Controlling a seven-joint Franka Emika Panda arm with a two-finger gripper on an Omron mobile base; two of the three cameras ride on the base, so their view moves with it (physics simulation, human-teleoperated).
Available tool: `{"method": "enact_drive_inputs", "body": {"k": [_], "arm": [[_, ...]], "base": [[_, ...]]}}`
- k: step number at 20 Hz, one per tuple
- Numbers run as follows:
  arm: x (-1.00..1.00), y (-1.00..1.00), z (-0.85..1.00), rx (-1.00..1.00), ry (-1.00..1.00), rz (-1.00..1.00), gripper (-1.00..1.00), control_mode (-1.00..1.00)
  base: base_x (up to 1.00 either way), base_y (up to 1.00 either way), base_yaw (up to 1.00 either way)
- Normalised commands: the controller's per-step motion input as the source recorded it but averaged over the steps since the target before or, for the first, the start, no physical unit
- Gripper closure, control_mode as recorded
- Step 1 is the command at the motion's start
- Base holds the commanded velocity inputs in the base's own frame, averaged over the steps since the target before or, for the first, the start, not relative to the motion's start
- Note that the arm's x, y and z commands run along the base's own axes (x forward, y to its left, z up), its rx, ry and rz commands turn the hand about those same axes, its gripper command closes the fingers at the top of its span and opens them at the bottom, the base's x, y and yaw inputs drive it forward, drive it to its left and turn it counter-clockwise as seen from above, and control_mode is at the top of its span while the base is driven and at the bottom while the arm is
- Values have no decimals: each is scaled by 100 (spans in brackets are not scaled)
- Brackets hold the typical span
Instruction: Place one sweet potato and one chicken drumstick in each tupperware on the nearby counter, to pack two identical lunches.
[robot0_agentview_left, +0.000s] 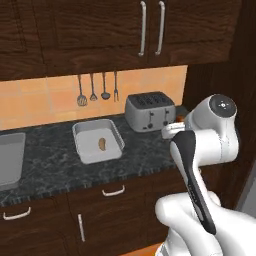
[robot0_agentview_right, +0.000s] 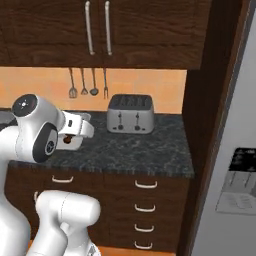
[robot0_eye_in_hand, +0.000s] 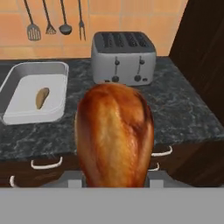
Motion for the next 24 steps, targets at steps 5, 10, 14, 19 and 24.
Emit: {"method": "enact_drive_inputs", "body": {"k": [5, 10, 14, 19, 24], "arm": [[0, 0, 0, 0, 0, 0, 100, 100], [0, 0, 0, 0, 0, 0, 100, 100], [7, -9, -44, -1, 5, 0, 100, -100], [14, -36, -64, 3, 3, 3, 100, -100], [63, 24, -71, 3, 0, 1, 100, -100]], "base": [[66, 100, -3], [52, 97, -2], [6, 11, 0], [0, 0, 0], [0, 0, 0]]}}
